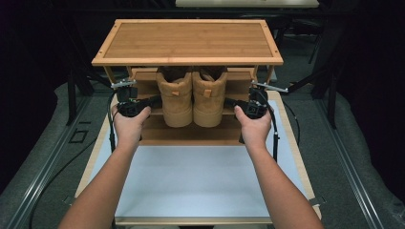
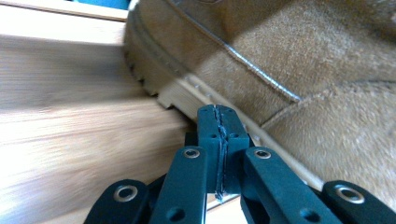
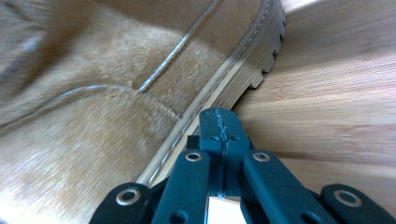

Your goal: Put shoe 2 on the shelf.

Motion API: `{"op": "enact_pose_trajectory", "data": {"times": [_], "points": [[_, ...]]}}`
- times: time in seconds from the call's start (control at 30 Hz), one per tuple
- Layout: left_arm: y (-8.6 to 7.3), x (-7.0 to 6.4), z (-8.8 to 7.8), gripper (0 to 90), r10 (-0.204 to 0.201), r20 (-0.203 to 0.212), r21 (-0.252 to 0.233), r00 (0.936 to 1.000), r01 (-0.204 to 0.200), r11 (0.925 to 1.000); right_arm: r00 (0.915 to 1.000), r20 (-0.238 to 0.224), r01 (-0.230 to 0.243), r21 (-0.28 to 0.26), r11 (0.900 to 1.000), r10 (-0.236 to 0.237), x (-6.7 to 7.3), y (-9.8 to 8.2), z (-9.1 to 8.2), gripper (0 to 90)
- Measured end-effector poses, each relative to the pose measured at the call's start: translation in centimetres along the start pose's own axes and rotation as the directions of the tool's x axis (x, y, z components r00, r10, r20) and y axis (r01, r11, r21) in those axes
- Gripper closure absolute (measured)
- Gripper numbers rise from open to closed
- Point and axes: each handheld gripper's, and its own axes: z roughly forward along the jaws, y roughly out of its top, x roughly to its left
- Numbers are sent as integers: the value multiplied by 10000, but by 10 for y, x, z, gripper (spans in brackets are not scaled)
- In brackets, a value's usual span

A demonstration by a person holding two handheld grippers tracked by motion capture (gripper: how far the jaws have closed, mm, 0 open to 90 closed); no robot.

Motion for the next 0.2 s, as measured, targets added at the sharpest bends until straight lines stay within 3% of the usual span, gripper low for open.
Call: {"op": "enact_pose_trajectory", "data": {"times": [0.2], "points": [[-6, 2, -18, 861, 4, -114, 185, 9999, -2, 9998, 9972, 505, 527, 597, 9968, -557, 0, 0, -20, 898]]}}
